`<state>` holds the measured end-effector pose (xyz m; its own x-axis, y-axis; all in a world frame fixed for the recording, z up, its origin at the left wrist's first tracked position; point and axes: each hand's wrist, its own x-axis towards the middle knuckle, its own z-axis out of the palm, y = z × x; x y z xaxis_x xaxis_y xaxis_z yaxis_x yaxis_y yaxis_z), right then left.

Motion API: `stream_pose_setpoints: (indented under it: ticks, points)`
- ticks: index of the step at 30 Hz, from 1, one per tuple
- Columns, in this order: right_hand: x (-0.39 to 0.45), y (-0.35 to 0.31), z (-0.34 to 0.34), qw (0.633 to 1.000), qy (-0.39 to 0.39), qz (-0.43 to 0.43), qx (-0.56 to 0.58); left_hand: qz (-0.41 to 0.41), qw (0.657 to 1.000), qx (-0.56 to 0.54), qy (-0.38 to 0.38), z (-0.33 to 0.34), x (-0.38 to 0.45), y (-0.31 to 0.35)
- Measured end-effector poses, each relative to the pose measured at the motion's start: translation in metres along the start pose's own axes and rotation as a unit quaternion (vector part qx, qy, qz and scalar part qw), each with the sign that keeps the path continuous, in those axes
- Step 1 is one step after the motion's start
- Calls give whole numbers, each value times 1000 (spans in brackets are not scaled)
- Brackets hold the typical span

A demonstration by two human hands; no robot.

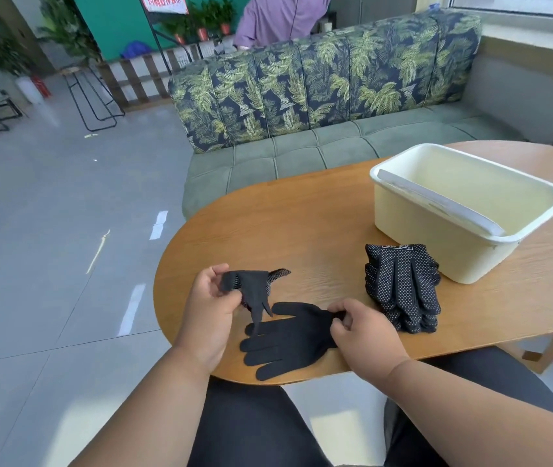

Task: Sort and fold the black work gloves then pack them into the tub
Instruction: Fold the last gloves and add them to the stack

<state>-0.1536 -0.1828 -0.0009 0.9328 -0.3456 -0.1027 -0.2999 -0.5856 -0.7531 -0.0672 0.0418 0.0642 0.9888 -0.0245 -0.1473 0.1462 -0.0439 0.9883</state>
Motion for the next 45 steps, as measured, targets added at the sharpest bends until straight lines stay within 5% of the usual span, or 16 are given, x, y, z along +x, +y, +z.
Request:
stream_pose_setpoints:
  ticks: [5, 8, 11, 14, 19, 25, 28, 34, 41, 45]
  points:
    - [-15, -12, 2, 997, 10, -72, -26, -132, 943, -302, -50, 7, -16, 9]
    - [-18, -27, 0, 994, -48, -19, 94, -182, 897, -400, -44, 12, -25, 7]
    - [-23, -43, -2, 929, -179, 109, 305, -198, 877, -436, -37, 14, -32, 4]
    - [-27, -49, 0, 865, -259, 148, 403, -204, 875, -438, -33, 15, -37, 2]
    - [-28, -55, -3, 835, -263, 143, 462, -230, 886, -400, -41, 13, -43, -10]
    - [-14, -82, -29, 901, -212, 62, 372, -273, 918, -270, -98, 6, -58, -37]
    - [-4, -104, -35, 931, -239, 4, 277, -289, 892, -331, -108, 3, -62, -40]
    - [10, -128, -33, 914, -293, -33, 277, -239, 852, -458, -83, -21, -53, -29]
    - [19, -53, -10, 964, -165, 89, 186, -197, 964, -173, -33, -24, -42, -59]
    - [13, -28, -5, 974, -131, 82, 167, -136, 991, -8, -18, -19, -38, -74]
